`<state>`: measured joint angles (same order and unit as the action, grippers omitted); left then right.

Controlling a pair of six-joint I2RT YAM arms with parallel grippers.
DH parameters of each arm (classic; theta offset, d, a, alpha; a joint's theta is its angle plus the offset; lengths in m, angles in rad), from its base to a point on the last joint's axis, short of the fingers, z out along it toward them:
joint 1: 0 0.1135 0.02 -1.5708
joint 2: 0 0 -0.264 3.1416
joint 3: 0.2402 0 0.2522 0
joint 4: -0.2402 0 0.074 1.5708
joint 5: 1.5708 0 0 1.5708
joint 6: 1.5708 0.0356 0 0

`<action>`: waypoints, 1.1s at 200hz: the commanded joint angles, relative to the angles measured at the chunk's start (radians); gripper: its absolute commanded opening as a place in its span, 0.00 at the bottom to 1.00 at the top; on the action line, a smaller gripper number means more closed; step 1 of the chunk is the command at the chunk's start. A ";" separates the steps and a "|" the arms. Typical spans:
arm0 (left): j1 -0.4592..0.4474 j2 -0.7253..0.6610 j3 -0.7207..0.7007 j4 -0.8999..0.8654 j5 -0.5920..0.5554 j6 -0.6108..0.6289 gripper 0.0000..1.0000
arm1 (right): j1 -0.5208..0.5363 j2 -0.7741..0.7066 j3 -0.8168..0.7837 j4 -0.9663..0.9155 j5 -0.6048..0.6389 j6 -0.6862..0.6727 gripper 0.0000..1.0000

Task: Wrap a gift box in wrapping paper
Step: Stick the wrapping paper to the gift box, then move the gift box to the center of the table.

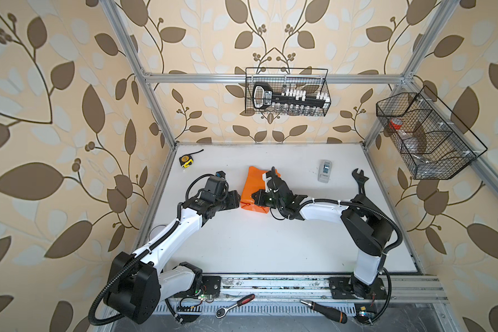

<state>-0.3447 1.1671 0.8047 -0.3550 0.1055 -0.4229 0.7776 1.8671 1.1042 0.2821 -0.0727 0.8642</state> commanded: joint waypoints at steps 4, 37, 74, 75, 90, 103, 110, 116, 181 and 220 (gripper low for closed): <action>0.016 -0.006 0.057 -0.007 0.024 0.027 0.63 | 0.003 -0.021 0.026 -0.031 -0.016 -0.028 0.00; 0.021 0.076 0.143 -0.006 0.058 0.054 0.84 | -0.018 -0.059 -0.019 0.004 -0.028 -0.033 0.00; 0.021 0.223 0.248 0.043 0.090 0.112 0.91 | -0.142 -0.241 -0.114 -0.010 -0.069 -0.080 0.01; 0.021 0.228 0.252 0.046 0.090 0.113 0.91 | -0.147 -0.246 -0.118 -0.010 -0.071 -0.080 0.01; 0.023 0.318 0.293 0.079 0.117 0.142 0.92 | -0.233 -0.296 -0.177 -0.017 -0.106 -0.081 0.08; 0.023 0.389 0.326 0.107 0.144 0.162 0.93 | -0.314 -0.298 -0.212 -0.024 -0.154 -0.067 0.14; 0.023 0.423 0.337 0.125 0.155 0.173 0.93 | -0.353 -0.288 -0.226 -0.019 -0.193 -0.055 0.16; 0.022 0.451 0.346 0.136 0.157 0.183 0.94 | -0.380 -0.276 -0.237 -0.002 -0.226 -0.044 0.18; 0.061 0.600 0.387 0.213 0.154 0.218 0.94 | -0.433 -0.056 -0.248 0.151 -0.359 0.075 0.20; 0.083 0.629 0.445 0.207 0.214 0.254 0.95 | -0.395 0.054 -0.196 0.156 -0.352 0.092 0.17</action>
<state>-0.2764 1.7767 1.1854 -0.1825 0.2615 -0.2184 0.3553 1.8694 0.8646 0.4068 -0.4004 0.9257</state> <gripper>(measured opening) 0.945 0.171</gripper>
